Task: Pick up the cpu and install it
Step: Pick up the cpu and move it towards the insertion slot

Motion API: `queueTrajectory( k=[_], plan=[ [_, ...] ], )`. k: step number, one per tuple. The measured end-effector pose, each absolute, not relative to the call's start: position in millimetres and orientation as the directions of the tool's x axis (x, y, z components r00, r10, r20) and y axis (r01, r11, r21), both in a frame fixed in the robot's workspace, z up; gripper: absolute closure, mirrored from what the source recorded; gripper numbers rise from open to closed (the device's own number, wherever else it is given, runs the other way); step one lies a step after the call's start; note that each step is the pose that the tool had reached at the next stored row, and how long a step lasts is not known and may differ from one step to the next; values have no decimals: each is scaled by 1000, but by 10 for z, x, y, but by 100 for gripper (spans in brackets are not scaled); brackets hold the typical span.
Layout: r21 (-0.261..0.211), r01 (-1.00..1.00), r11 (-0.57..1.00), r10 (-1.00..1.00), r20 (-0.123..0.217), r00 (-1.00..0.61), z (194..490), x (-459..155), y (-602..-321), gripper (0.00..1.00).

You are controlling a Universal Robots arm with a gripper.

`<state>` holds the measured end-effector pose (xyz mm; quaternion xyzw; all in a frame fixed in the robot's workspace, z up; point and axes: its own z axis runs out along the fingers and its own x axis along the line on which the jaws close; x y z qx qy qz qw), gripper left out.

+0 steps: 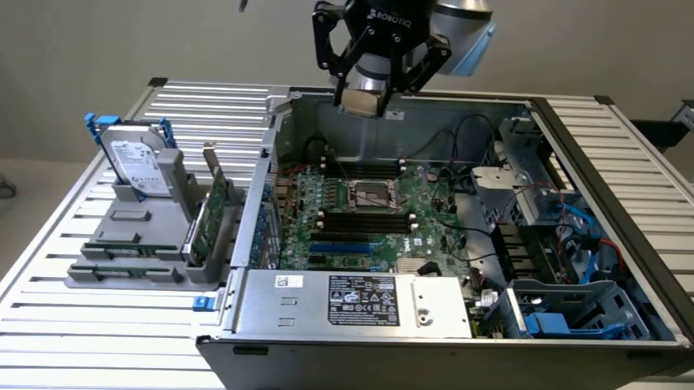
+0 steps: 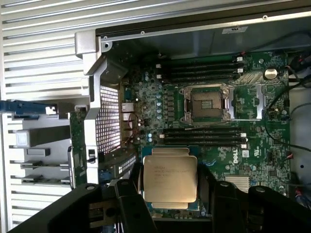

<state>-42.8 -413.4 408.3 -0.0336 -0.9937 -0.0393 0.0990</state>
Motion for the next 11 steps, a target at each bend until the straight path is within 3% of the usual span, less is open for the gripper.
queueTrajectory(
  k=[11],
  plan=[
    [76,66,995,54,151,-987,4031,-347,-4060,45]
  ],
)
